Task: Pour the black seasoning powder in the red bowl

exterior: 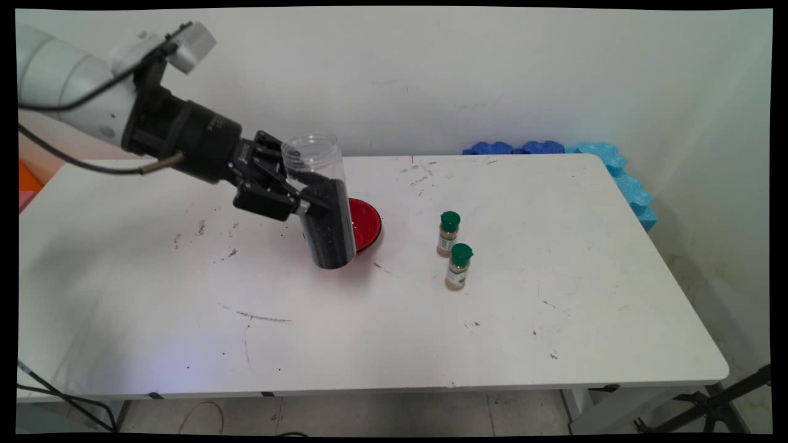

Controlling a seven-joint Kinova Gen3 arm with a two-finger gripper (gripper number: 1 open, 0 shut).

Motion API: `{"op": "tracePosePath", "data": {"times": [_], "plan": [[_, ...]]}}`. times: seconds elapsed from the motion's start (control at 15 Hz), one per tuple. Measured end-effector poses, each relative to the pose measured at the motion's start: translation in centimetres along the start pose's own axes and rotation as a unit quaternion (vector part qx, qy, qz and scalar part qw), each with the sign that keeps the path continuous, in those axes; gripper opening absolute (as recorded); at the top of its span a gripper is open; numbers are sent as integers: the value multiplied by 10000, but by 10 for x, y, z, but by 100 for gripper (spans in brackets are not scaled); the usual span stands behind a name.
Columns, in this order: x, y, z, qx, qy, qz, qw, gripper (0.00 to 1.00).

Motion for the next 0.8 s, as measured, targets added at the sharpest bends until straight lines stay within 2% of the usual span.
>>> {"op": "tracePosePath", "data": {"times": [0.47, 0.8], "plan": [[19, -15, -9, -194, -24, -397, 9990, 0], [20, -31, -7, -166, 0, -844, 9963, 0]]}}
